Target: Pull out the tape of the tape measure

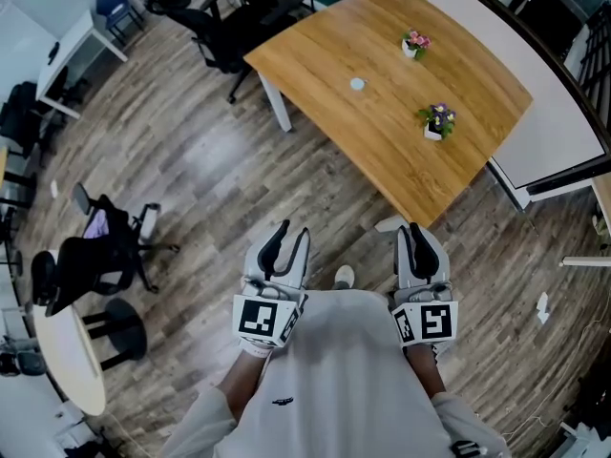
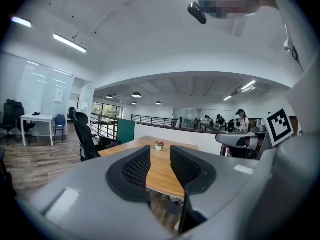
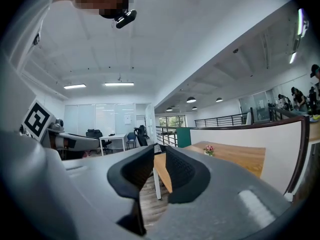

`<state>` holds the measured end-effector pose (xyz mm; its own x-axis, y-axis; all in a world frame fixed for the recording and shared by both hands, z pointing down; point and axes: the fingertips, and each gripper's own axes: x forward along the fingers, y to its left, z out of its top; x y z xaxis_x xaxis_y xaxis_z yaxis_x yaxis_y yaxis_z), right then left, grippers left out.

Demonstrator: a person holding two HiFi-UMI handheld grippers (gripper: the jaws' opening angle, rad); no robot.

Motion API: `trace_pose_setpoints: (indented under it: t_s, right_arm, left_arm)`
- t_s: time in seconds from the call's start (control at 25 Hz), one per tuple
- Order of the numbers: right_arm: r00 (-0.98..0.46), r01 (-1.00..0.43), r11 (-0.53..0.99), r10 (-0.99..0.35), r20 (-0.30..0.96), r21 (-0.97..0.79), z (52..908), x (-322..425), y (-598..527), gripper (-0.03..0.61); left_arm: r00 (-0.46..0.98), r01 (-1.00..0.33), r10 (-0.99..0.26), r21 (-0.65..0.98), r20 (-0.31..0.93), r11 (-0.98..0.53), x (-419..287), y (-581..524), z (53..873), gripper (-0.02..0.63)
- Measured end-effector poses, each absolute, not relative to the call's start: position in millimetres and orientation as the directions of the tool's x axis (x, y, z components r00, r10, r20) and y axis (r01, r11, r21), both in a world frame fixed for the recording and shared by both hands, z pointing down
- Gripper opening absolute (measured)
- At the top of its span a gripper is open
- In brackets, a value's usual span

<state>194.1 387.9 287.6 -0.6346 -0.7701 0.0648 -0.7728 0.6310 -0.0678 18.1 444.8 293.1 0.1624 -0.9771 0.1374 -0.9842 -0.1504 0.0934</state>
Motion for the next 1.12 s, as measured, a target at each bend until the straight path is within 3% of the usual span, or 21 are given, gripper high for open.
trace_pose_setpoints:
  t_s: [0.32, 0.6, 1.12]
  right_arm:
    - [-0.673, -0.739, 0.667, -0.738, 0.053, -0.095, 292.0, 216.4, 378.2, 0.135]
    - [-0.683, -0.730, 0.675, -0.728, 0.062, -0.107, 294.7, 215.1, 368.6, 0.143]
    - [-0.649, -0.760, 0.637, -0.755, 0.097, -0.125, 303.6, 204.2, 330.8, 0.149]
  left_arm:
    - [0.090, -0.994, -0.984, 0.068, 0.156, -0.081, 32.9, 442.7, 299.1, 0.140]
    - [0.053, -0.996, -0.984, 0.084, 0.172, -0.039, 25.6, 442.1, 301.4, 0.140]
    - [0.108, -0.990, -0.980, 0.110, 0.166, -0.090, 14.1, 392.5, 304.3, 0.140]
